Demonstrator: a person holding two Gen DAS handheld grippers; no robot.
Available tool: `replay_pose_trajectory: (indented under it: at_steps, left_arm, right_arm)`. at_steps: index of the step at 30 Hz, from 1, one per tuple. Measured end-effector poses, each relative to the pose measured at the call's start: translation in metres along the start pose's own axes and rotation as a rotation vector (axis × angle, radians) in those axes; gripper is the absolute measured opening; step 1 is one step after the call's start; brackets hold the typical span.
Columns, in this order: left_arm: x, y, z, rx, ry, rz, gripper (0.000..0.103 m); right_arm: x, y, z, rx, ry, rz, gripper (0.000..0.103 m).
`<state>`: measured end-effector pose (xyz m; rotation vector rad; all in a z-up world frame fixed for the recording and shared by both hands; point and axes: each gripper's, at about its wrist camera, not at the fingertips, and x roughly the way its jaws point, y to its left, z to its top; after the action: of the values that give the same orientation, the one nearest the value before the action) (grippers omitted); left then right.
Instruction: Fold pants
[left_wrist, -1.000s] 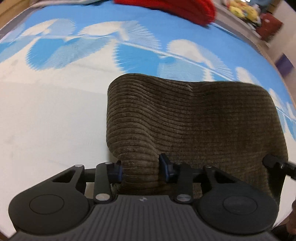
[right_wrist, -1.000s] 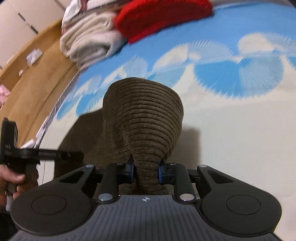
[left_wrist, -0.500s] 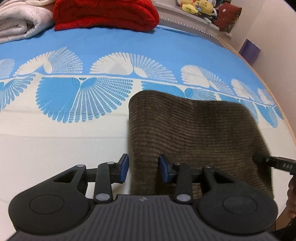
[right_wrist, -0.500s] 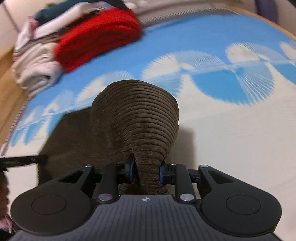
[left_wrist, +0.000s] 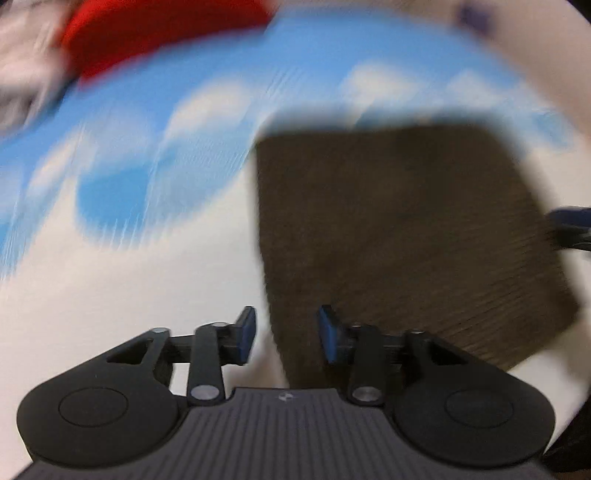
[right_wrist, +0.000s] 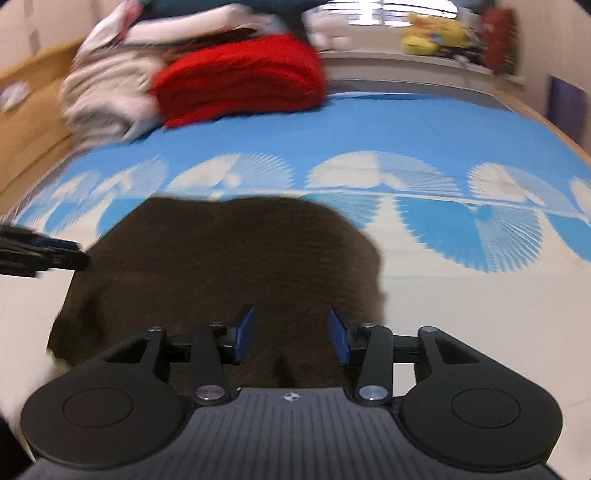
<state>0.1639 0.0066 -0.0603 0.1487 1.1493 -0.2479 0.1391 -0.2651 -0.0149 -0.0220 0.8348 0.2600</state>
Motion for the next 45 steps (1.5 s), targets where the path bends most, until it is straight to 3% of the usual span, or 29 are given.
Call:
replay_pose_trajectory:
  at_steps: [2,5,9,13,19,22,27,30,31,33,34,35,39,42,45]
  left_arm:
    - [0.003,0.01,0.0,-0.079,0.036,-0.003,0.044]
    - [-0.011,0.01,0.003,-0.086,-0.006,-0.021,0.044]
    - [-0.01,0.012,0.004,-0.126,0.017,-0.102,0.067]
    - [0.003,0.013,-0.001,-0.105,0.1,-0.128,0.068]
    - [0.005,0.011,-0.01,-0.06,0.126,-0.141,0.068]
    - [0.009,0.011,-0.014,-0.046,0.132,-0.144,0.068]
    - [0.013,0.009,-0.019,-0.026,0.14,-0.139,0.068]
    - [0.013,0.007,-0.02,-0.019,0.138,-0.14,0.064]
    - [0.013,0.006,-0.02,-0.021,0.138,-0.145,0.062]
    - [0.012,0.005,-0.02,-0.02,0.135,-0.165,0.049]
    - [0.01,0.002,-0.02,-0.013,0.131,-0.17,0.048]
    - [0.009,0.001,-0.02,-0.004,0.129,-0.173,0.048]
    - [0.009,-0.002,-0.021,0.007,0.132,-0.196,0.048]
    - [0.009,0.007,-0.018,-0.032,0.126,-0.173,0.056]
    - [-0.005,0.015,-0.01,-0.056,0.038,-0.115,0.056]
  right_arm:
    - [0.011,0.006,-0.004,-0.03,0.068,0.0,0.05]
    - [0.021,0.015,-0.009,-0.085,0.115,-0.044,0.051]
    - [0.017,0.013,-0.007,-0.05,0.1,-0.062,0.052]
    - [0.019,-0.002,-0.007,0.077,0.118,-0.06,0.053]
    - [0.012,-0.011,-0.007,0.145,0.079,-0.104,0.053]
    - [0.012,-0.02,-0.007,0.192,0.074,-0.152,0.067]
    - [0.038,-0.031,-0.026,0.28,0.272,-0.098,0.071]
    - [0.042,-0.037,-0.029,0.346,0.286,-0.072,0.072]
    - [0.043,-0.039,-0.028,0.361,0.288,-0.061,0.069]
    - [0.041,-0.041,-0.027,0.378,0.258,-0.03,0.048]
    - [0.04,-0.039,-0.023,0.369,0.238,-0.024,0.031]
    - [0.038,-0.037,-0.02,0.35,0.215,-0.036,0.023]
    - [0.029,-0.038,-0.009,0.342,0.125,-0.058,0.02]
    - [0.034,-0.036,-0.007,0.311,0.158,-0.074,0.023]
    - [0.036,-0.027,-0.008,0.229,0.169,-0.125,0.034]
